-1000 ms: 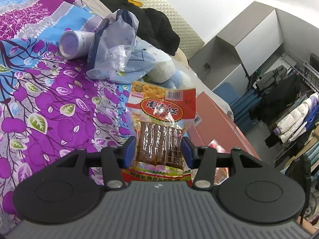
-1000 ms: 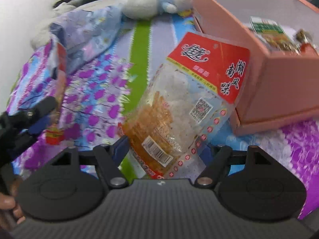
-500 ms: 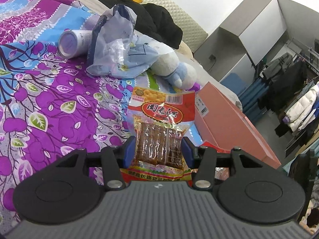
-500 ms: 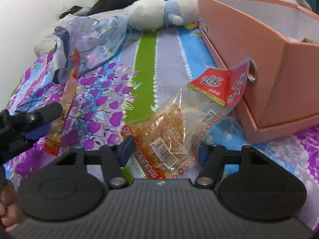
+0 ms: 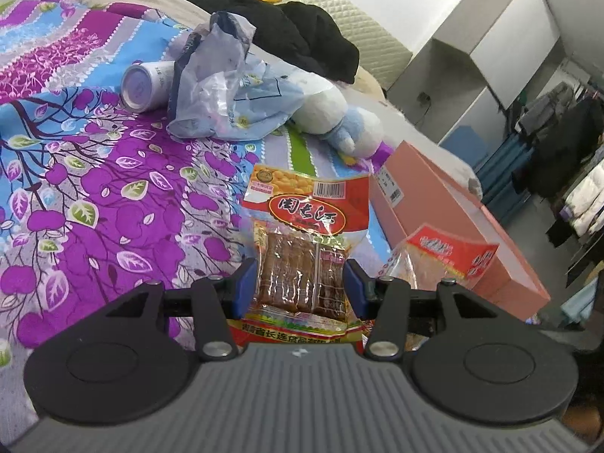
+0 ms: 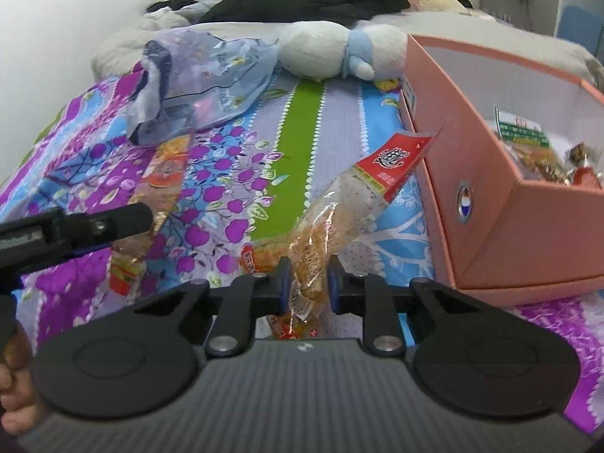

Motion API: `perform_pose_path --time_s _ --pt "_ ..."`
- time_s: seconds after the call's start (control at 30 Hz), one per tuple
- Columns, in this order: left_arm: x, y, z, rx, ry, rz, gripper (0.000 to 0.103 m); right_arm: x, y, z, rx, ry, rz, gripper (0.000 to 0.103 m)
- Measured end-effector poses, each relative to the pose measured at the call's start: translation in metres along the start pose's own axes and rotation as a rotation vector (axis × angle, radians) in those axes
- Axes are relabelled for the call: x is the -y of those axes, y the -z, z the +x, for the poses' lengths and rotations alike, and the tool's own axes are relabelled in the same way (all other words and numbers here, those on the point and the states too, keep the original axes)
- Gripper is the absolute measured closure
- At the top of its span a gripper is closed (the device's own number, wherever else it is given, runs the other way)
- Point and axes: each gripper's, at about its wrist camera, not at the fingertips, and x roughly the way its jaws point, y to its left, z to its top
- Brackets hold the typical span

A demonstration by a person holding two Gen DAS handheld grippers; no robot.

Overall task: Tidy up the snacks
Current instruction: 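Carry both held packets over the pink box with both tools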

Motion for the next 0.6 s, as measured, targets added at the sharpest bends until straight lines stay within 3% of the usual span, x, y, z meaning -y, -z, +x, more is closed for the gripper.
perform_pose_path --time_s 0.47,0.6 --pt "0.027 -0.004 -0.019 -0.064 -0.068 -0.013 0.048 -0.006 -0.011 -0.036 0.005 0.002 -0.067 0.082" --pt "0.040 -0.012 -0.022 -0.067 -0.064 0.006 0.048 0.001 -0.022 -0.050 0.035 0.001 -0.053 0.091"
